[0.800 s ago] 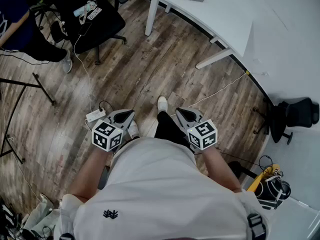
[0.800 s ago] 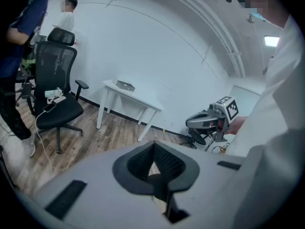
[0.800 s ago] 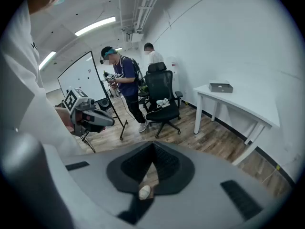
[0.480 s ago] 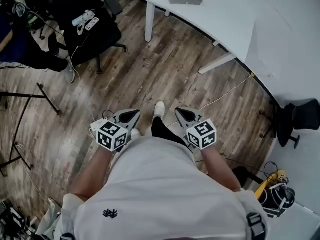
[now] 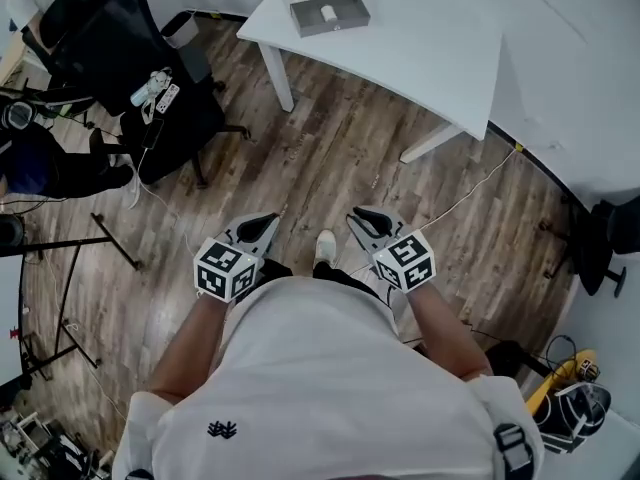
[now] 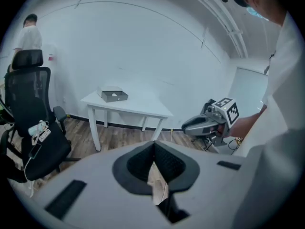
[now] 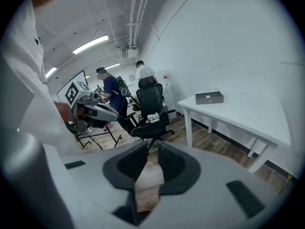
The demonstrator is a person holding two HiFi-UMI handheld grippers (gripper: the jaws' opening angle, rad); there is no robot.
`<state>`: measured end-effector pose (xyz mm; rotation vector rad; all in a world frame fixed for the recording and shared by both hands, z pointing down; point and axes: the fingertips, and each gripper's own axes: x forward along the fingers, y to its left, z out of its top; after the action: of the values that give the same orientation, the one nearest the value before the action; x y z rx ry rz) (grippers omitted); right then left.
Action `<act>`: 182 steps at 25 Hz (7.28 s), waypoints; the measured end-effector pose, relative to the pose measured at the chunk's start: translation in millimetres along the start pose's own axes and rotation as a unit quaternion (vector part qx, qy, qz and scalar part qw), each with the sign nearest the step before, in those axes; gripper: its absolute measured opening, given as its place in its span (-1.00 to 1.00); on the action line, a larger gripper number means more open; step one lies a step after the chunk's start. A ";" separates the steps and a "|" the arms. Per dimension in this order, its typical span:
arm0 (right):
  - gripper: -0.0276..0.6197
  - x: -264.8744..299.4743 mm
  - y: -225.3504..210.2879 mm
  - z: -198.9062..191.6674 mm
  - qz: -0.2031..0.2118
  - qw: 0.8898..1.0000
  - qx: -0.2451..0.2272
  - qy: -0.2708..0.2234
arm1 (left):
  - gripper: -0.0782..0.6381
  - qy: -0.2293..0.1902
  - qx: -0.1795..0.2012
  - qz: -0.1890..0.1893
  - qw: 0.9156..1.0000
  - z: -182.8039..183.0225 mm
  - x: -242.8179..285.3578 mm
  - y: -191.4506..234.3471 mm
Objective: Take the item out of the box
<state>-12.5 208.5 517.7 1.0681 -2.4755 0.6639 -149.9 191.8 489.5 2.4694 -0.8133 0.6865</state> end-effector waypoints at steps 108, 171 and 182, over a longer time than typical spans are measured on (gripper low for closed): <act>-0.83 89.7 -382.0 142.1 0.018 0.998 0.024 0.049 | -0.33 0.057 -0.146 0.120 0.980 282.7 354.2 294.0; -0.90 125.8 -235.4 144.7 -0.077 0.997 0.004 0.027 | -0.33 -0.104 0.009 -0.073 0.992 259.3 117.6 158.1; -0.90 125.3 -234.9 144.0 -0.080 0.996 0.004 0.028 | -0.33 -0.100 0.003 -0.080 0.992 255.4 121.7 157.5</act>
<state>62.0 -84.7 525.9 1.2184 -2.3118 0.6469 -85.2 -113.1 401.9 2.6043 -0.6730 0.3901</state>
